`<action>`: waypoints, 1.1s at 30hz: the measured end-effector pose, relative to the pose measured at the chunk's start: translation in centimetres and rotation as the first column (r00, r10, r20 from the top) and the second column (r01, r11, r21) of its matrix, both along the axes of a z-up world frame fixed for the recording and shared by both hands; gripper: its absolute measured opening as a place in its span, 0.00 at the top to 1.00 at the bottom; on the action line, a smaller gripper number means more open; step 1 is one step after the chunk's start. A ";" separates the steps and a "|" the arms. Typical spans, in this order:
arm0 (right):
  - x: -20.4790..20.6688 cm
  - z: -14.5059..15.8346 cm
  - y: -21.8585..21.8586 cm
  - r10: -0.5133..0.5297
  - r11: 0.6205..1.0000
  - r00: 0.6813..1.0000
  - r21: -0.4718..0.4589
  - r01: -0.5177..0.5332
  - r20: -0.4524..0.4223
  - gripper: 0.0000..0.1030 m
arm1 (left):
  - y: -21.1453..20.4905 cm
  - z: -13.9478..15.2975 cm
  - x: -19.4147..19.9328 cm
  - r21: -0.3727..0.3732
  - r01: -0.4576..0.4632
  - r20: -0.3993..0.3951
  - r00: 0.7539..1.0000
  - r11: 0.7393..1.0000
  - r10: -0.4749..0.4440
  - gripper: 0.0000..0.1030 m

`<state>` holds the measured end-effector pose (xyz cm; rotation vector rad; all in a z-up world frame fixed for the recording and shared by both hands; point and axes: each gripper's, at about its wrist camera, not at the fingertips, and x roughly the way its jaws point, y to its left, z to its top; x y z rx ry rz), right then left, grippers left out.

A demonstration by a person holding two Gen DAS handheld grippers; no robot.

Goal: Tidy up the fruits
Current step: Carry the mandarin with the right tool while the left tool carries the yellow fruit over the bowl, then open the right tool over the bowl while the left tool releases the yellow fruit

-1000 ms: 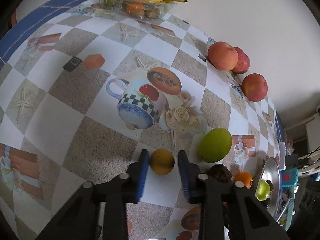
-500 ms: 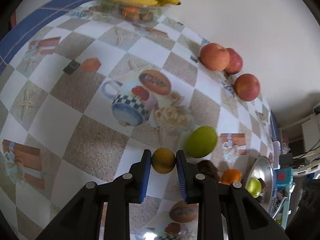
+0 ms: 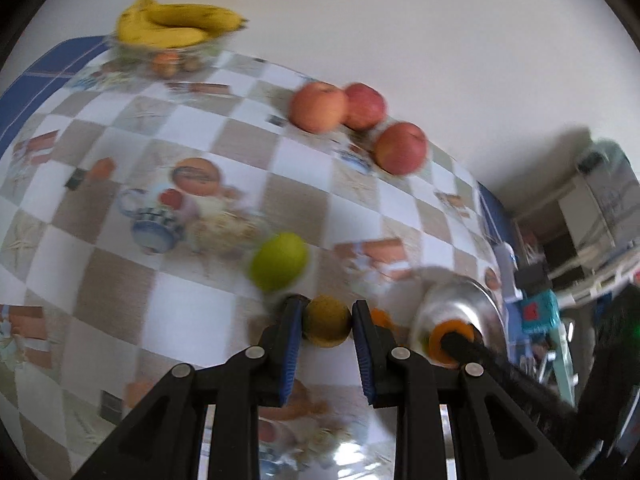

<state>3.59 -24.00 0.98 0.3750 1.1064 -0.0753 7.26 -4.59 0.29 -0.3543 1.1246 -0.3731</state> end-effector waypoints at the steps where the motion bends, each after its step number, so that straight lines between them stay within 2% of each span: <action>1: -0.1 0.1 -1.2 -0.032 0.999 0.999 -0.005 0.032 0.000 0.62 | -0.7 0.1 -0.3 -0.003 0.023 0.003 1.000 1.000 -0.023 0.74; 6: -1.5 0.2 -5.9 -0.177 0.982 0.984 -0.069 0.177 -0.005 0.62 | -5.4 0.5 -1.9 -0.007 0.164 0.033 0.986 0.987 -0.163 0.74; 10: -2.7 0.5 -9.3 -0.275 0.957 0.961 -0.098 0.275 0.007 0.62 | -9.8 0.4 -3.4 0.027 0.286 0.073 0.955 0.958 -0.287 0.74; 13: -3.5 0.4 -11.2 -0.329 0.940 0.944 -0.088 0.329 0.012 0.62 | -12.0 -0.1 -4.3 0.060 0.342 0.092 0.934 0.938 -0.346 0.74; 22: -3.5 -2.2 -13.4 -0.377 0.926 0.926 -0.049 0.375 -0.036 0.62 | -14.8 -3.0 -4.0 0.111 0.386 0.058 0.917 0.916 -0.394 0.74; 30: -3.1 -4.0 -14.0 -0.394 0.919 0.915 -0.042 0.392 -0.090 0.61 | -15.7 -4.3 -4.4 0.137 0.419 0.030 0.904 0.898 -0.426 0.72; 31: -3.2 -4.0 -14.1 -0.399 0.917 0.912 -0.043 0.397 -0.094 0.61 | -15.7 -4.3 -4.4 0.128 0.423 0.023 0.903 0.897 -0.429 0.70; 33: -3.3 -4.0 -14.3 -0.408 0.913 0.908 -0.039 0.407 -0.093 0.58 | -15.8 -4.3 -4.5 0.125 0.426 0.020 0.902 0.896 -0.432 0.56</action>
